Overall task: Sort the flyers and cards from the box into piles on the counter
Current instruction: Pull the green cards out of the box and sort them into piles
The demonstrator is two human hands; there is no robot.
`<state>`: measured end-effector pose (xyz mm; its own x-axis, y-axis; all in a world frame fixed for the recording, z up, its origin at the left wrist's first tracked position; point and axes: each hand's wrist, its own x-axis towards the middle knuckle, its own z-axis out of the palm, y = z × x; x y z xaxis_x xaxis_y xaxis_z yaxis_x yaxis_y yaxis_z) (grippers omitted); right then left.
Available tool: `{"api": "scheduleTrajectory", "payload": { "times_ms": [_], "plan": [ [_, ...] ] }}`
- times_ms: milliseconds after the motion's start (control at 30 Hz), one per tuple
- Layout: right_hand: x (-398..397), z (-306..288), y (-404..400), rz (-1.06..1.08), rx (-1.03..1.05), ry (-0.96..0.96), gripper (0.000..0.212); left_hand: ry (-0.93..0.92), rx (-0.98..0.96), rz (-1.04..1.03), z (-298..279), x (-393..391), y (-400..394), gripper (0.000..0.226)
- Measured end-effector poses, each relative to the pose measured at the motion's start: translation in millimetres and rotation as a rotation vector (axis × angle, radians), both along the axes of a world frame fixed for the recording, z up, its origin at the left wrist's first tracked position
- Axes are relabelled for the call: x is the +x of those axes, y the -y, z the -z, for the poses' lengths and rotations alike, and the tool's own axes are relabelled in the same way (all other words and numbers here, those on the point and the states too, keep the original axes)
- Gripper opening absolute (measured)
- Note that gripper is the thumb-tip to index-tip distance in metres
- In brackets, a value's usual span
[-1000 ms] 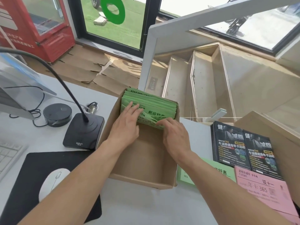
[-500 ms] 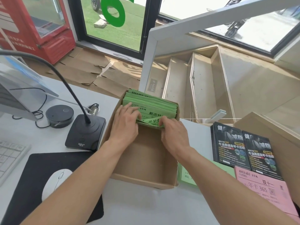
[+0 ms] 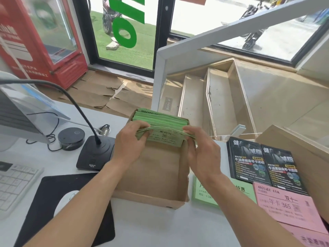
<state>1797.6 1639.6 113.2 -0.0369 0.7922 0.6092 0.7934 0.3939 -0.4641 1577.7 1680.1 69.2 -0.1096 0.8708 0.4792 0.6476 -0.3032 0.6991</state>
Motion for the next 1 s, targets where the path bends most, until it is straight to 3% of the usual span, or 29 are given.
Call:
{"api": "scheduleTrajectory", "payload": {
  "times_ms": [100, 233, 433, 633, 833, 1000],
  "plan": [
    [40.7, -15.8, 31.2, 0.055, 0.062, -0.051, 0.039, 0.033, 0.044, 0.131, -25.3, 22.1, 31.7, 0.021],
    [109.4, -15.3, 88.1, 0.105, -0.039, -0.152, 0.041, 0.018, 0.088, 0.376, -37.1, 72.0, 79.1, 0.017],
    [186.8, 24.8, 180.9, 0.160, -0.237, -0.184, 0.051, -0.047, 0.001, 0.610, 7.7, 148.4, 148.2, 0.016],
    [202.9, 72.9, 223.9, 0.137, -0.434, -0.243, 0.051, -0.032, -0.178, 0.543, 63.9, 160.7, 179.3, 0.019],
    [205.2, 88.1, 227.6, 0.143, -0.512, -0.236, 0.046, -0.052, -0.318, 0.441, 70.9, 160.4, 199.2, 0.055],
    [207.1, 80.3, 210.8, 0.153, -0.583, -0.394, 0.048, 0.039, -0.374, 0.321, 58.4, 174.9, 194.2, 0.075]
  ]
}}
